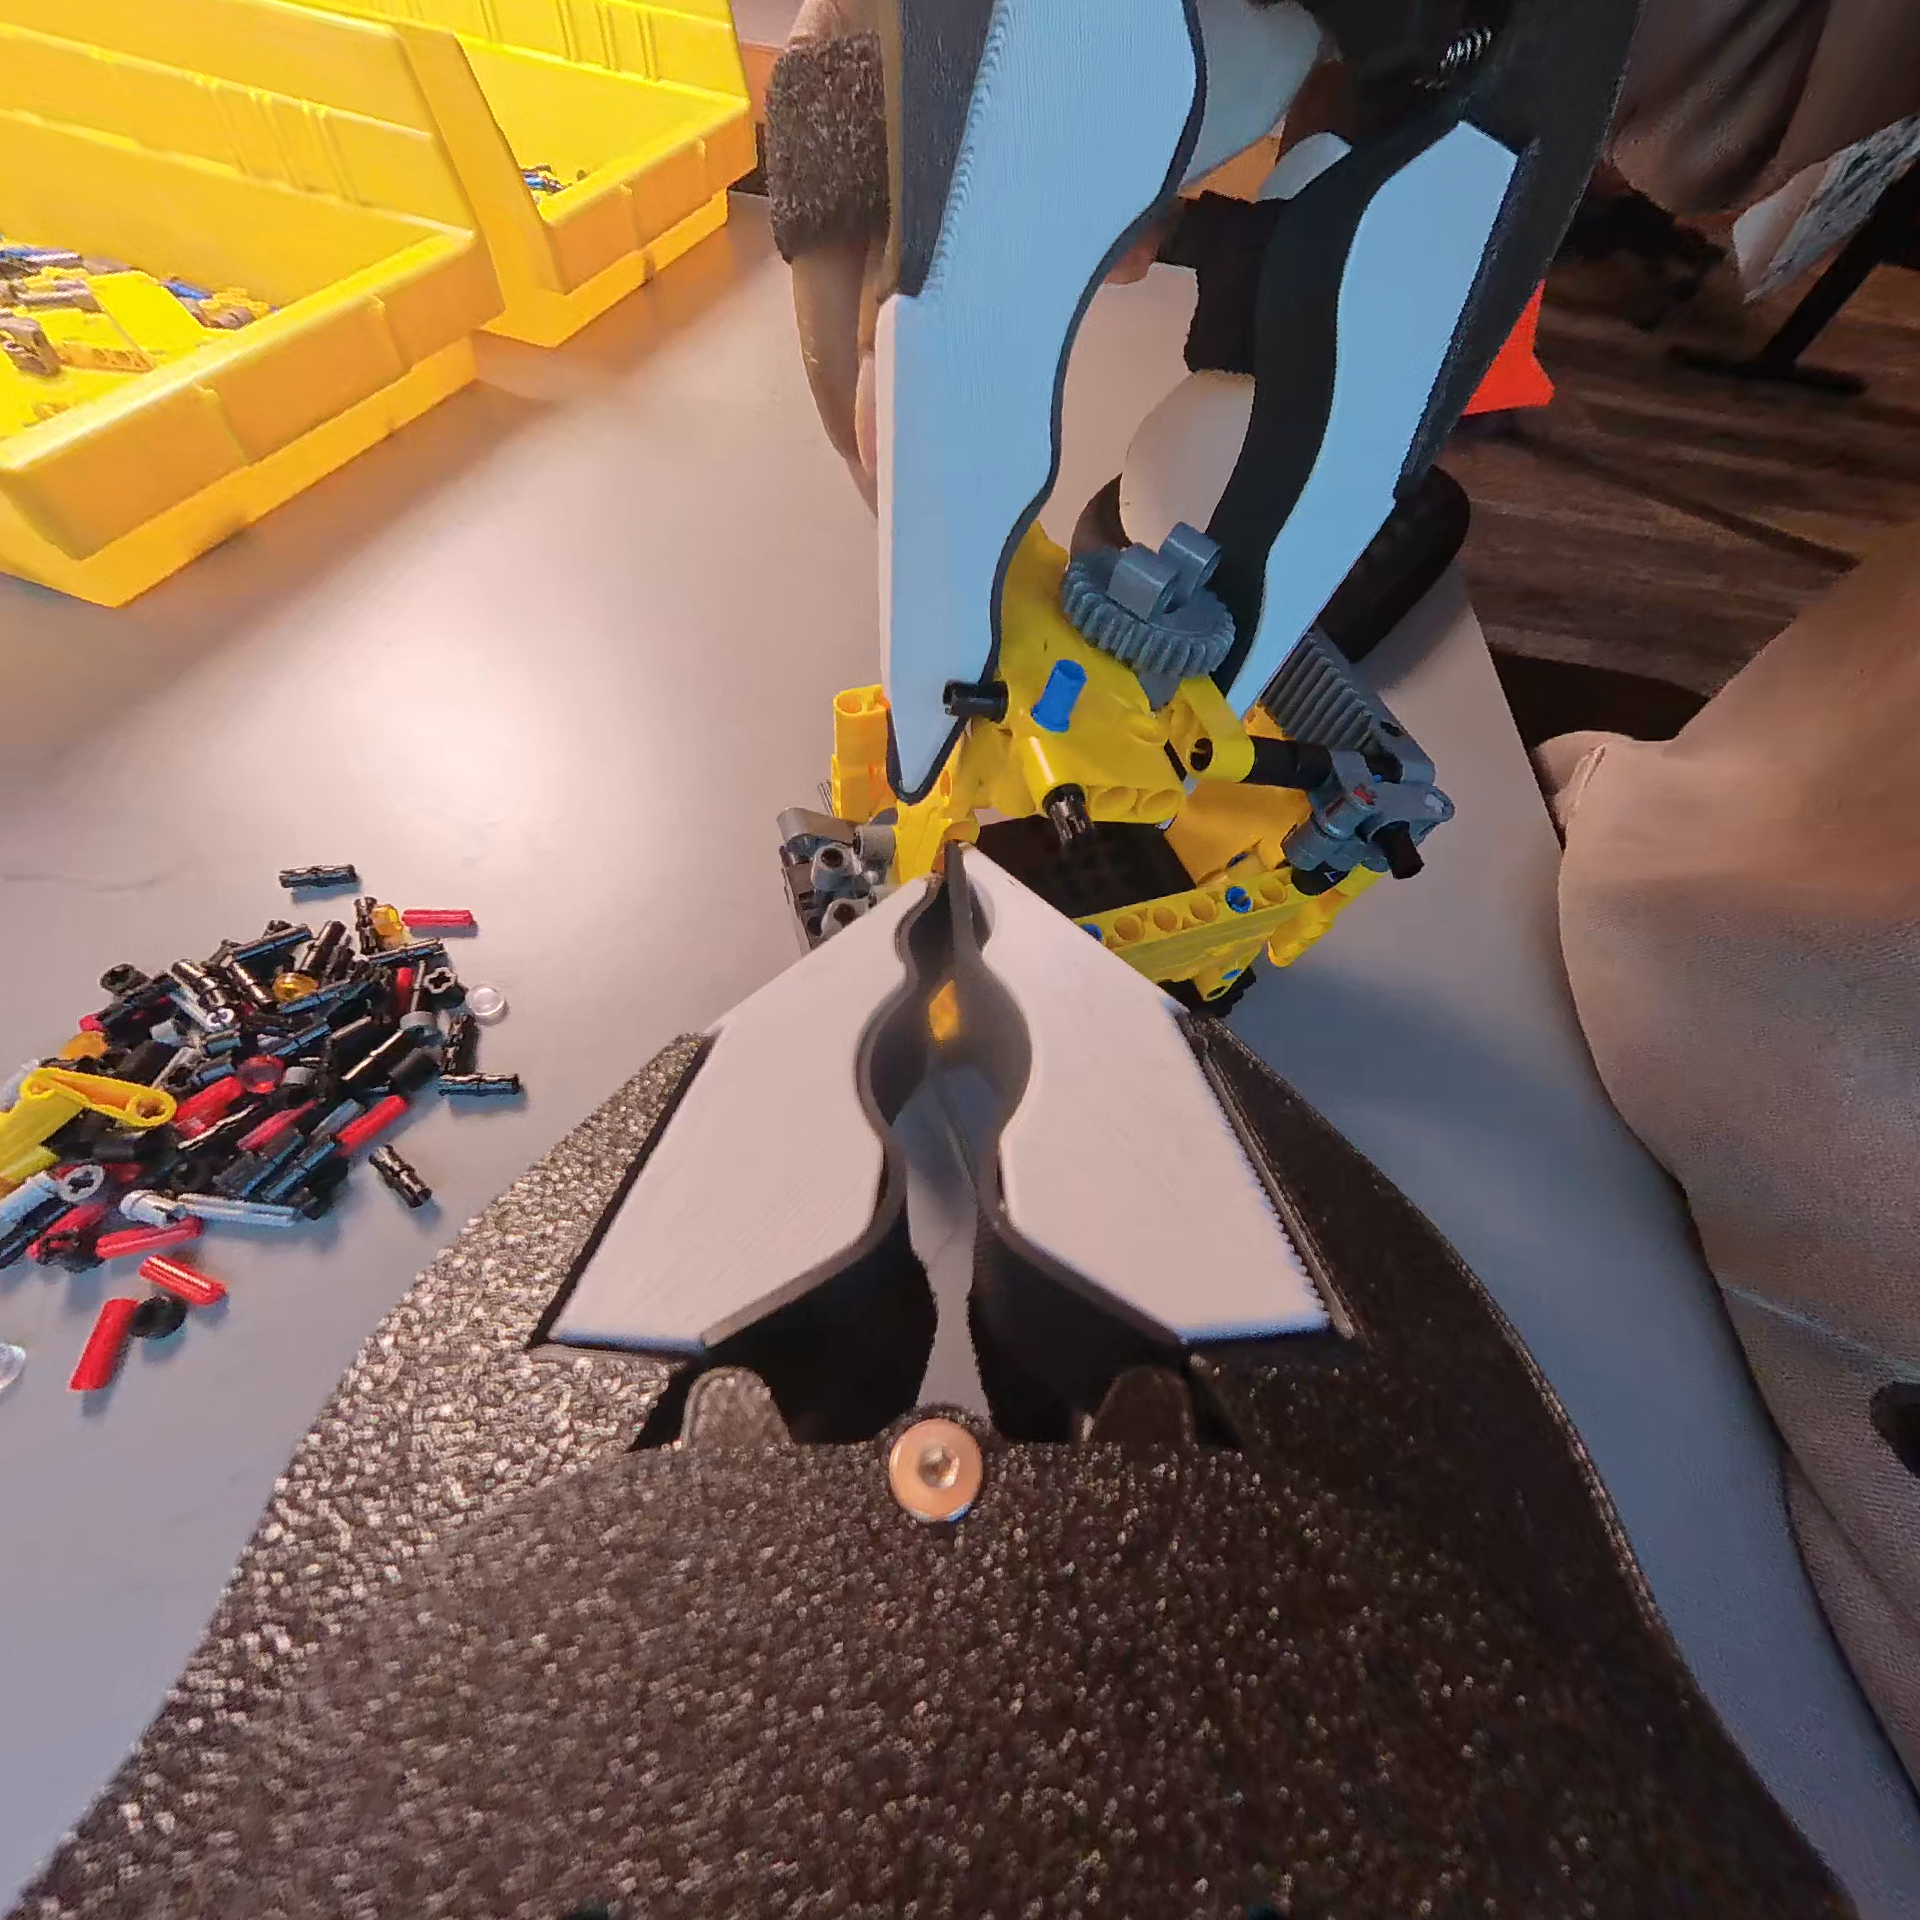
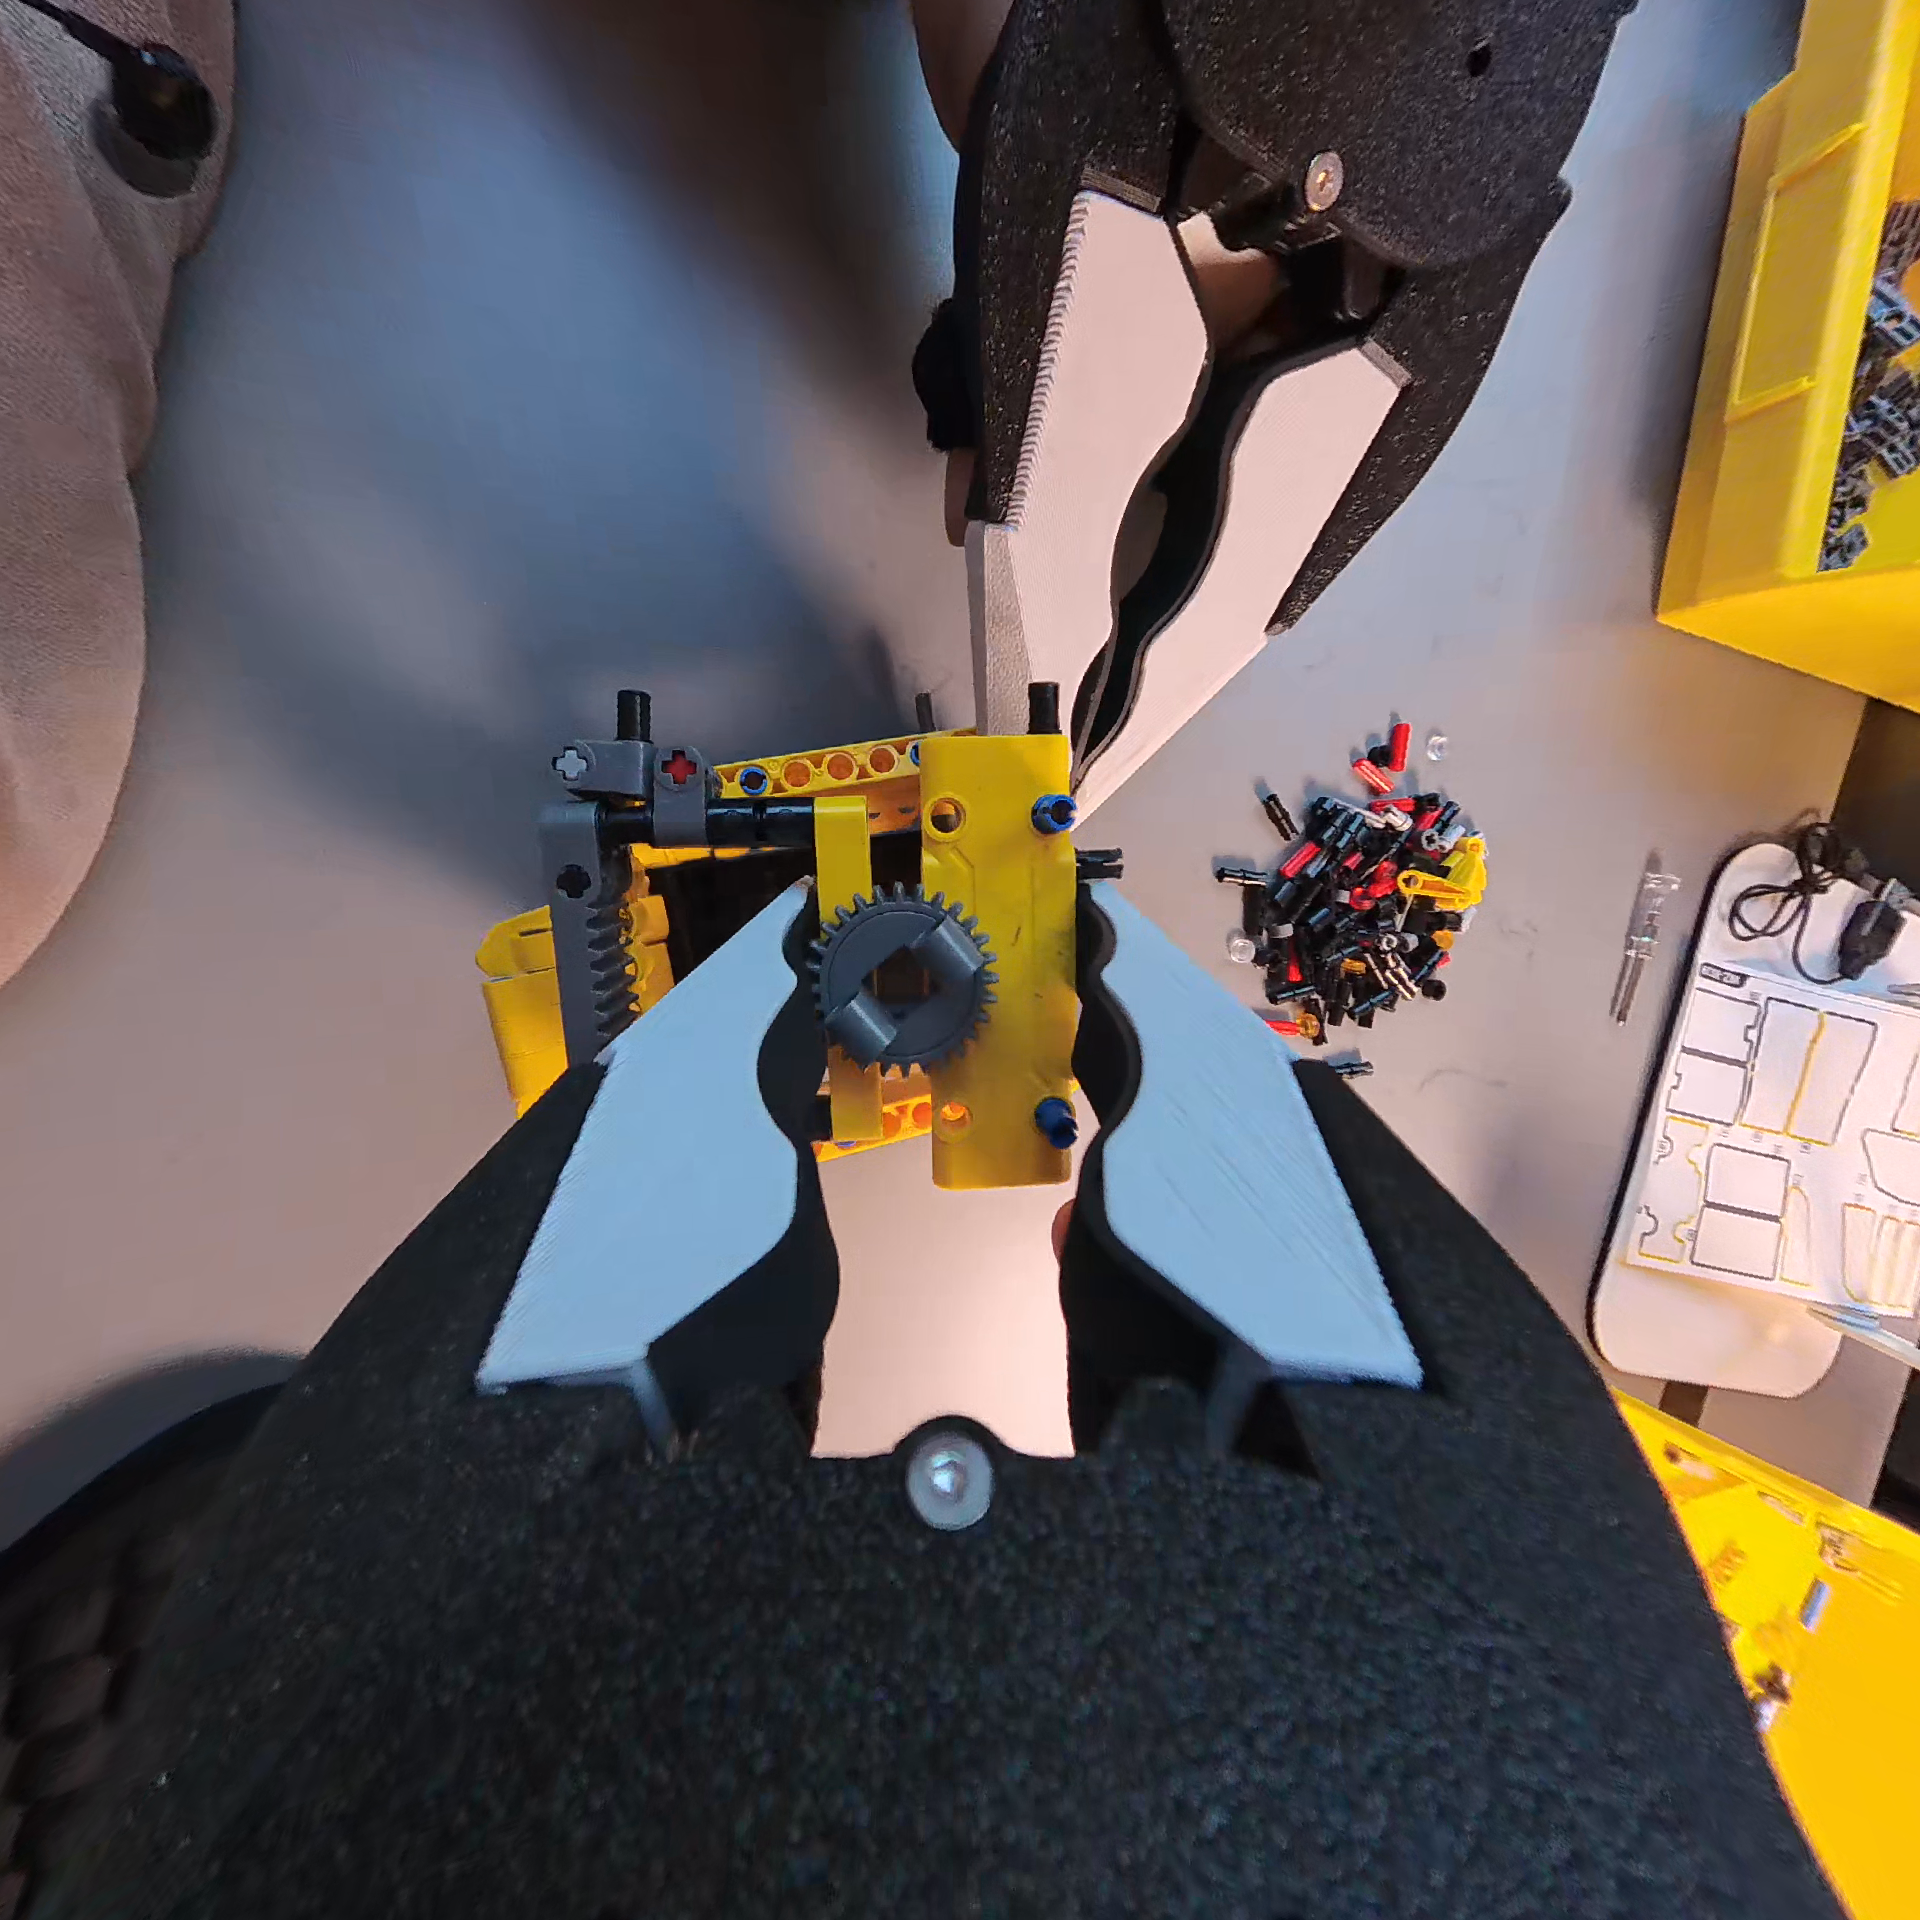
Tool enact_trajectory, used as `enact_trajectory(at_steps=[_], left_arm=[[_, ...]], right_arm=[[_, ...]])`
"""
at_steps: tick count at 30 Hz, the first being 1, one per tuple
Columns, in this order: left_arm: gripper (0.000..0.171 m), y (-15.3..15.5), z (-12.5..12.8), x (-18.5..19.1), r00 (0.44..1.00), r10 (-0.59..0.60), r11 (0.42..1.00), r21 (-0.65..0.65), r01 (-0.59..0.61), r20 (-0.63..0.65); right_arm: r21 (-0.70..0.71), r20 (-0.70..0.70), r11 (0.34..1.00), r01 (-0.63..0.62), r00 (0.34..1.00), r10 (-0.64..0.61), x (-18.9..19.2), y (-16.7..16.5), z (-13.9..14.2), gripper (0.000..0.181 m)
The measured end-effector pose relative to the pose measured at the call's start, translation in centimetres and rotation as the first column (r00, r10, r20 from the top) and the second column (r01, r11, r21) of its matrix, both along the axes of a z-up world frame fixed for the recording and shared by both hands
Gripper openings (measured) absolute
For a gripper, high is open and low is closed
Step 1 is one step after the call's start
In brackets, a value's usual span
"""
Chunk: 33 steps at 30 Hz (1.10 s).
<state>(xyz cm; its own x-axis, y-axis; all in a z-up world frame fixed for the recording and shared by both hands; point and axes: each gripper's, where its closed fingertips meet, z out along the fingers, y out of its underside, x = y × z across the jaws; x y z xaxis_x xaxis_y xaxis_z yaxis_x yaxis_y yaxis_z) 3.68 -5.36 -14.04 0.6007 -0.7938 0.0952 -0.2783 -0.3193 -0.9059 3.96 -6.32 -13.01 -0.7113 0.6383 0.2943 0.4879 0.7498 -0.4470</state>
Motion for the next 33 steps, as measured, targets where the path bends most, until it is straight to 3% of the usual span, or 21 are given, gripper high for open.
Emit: enact_trajectory(at_steps=[8, 11, 15, 18, 27, 29, 30, 33], left_arm=[[0.0, -0.5, -0.2, 0.3, 0.999, -0.009, 1.0, -0.012, 0.008, -0.04], [0.0, -1.2, 1.1, 0.1, 0.998, -0.059, 0.998, 0.037, 0.058, 0.003], [0.03, -2.1, 3.8, -1.1, 0.991, -0.1, 0.992, 0.084, 0.092, 0.093], [0.037, -2.2, 4.4, -1.3, 0.986, -0.109, 0.989, 0.117, 0.095, 0.124], [0.047, -2.3, 3.3, 1.2, 0.989, -0.137, 0.981, 0.147, 0.128, 0.054], [0.043, -2.5, 3.0, 1.7, 0.989, -0.148, 0.976, 0.162, 0.144, 0.013], [0.031, -3.0, 3.1, 1.9, 0.985, -0.174, 0.97, 0.17, 0.171, 0.004], [0.026, -2.7, 2.4, 1.3, 0.987, -0.144, 0.975, 0.16, 0.154, -0.073]], right_arm=[[0.036, -0.034, 0.998, -0.056, 0.998, 0.058, 0.5, -0.8, 0.5, 0.044], [0.084, -0.112, 0.988, -0.129, 0.984, 0.138, 0.5, -1.2, 0.8, 0.044], [0.25, -0.267, 0.943, -0.221, 0.92, 0.286, 0.7, -1.0, 1.8, 0.045], [0.317, -0.305, 0.917, -0.243, 0.89, 0.341, 1.0, -1.4, 2.0, 0.045], [0.347, -0.325, 0.878, -0.331, 0.835, 0.444, 0.9, -3.3, 2.0, 0.045], [0.336, -0.317, 0.87, -0.361, 0.826, 0.466, 0.8, -4.0, 2.0, 0.045], [0.332, -0.31, 0.866, -0.375, 0.823, 0.476, 0.7, -4.2, 1.9, 0.045], [0.33, -0.302, 0.874, -0.356, 0.837, 0.455, 0.3, -3.5, 2.1, 0.046]])
